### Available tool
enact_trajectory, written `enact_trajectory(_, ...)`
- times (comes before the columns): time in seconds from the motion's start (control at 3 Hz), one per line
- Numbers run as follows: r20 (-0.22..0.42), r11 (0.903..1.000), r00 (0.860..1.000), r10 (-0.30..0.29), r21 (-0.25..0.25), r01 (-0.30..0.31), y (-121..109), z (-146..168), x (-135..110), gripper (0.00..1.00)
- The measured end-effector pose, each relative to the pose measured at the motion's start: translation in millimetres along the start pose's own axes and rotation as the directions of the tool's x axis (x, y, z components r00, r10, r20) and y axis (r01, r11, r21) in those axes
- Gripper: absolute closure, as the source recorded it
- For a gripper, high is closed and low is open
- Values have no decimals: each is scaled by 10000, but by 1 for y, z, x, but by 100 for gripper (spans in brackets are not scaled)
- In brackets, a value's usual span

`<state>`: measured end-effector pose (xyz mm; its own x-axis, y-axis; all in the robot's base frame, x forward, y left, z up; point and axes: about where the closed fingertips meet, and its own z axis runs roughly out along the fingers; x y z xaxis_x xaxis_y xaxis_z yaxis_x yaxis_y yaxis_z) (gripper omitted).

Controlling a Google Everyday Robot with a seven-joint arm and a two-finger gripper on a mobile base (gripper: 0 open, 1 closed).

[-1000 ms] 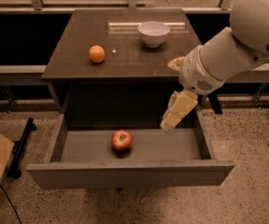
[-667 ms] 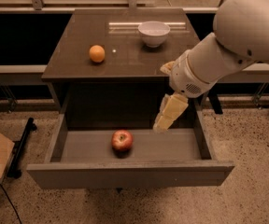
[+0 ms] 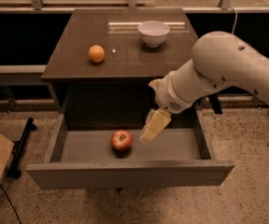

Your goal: Pick apple from top drawer and place on counter

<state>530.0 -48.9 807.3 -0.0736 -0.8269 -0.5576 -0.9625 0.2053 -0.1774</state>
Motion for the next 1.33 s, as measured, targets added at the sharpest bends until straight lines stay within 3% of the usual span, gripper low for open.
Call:
enact_trajectory(0.33, 570, 9976, 9964, 630, 255, -645, -11, 35, 7, 0)
enact_trajectory(0.67, 570, 9976, 9964, 629, 255, -645, -11, 35, 7, 0)
enact_trajectory(1.33, 921, 9947, 9906, 1015, -254, -996, -7, 108, -2, 0)
